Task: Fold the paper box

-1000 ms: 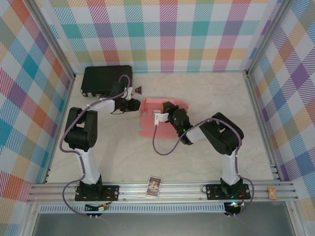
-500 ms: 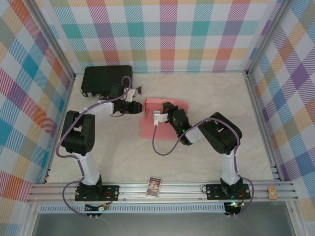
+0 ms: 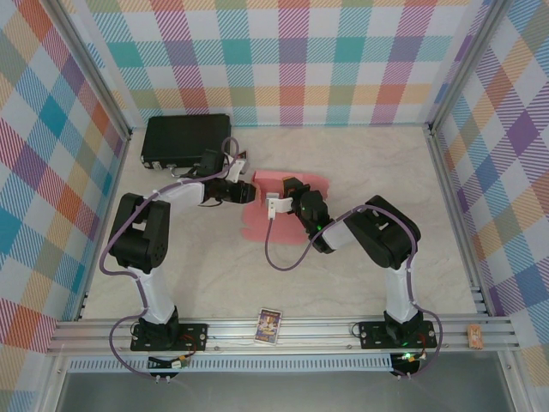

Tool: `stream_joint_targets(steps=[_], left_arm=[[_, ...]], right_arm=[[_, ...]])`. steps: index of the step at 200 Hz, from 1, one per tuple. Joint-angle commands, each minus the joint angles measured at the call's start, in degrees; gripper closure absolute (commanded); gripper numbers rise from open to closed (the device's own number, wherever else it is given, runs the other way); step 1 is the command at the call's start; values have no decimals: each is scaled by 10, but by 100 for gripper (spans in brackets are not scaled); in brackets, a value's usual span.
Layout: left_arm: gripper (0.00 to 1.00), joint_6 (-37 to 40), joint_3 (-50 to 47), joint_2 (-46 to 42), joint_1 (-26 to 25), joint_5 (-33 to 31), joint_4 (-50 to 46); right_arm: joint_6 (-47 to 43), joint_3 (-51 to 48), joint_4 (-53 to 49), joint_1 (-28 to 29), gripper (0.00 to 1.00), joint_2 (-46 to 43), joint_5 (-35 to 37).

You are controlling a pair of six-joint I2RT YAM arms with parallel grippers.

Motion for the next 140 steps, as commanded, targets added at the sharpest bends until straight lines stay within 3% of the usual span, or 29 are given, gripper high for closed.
stream_joint_targets(steps=[1,64,140], left_arm=[[63,-18,-4,12,-6,-13,51],[63,-69,-18,35,-24,-47,111],[70,-148,-102,21,-50,-131,283]], right_arm=[[-6,9,26,7,97,12,4],[-2,13,28,9,97,15,6],[2,12,25,10,97,16,8]])
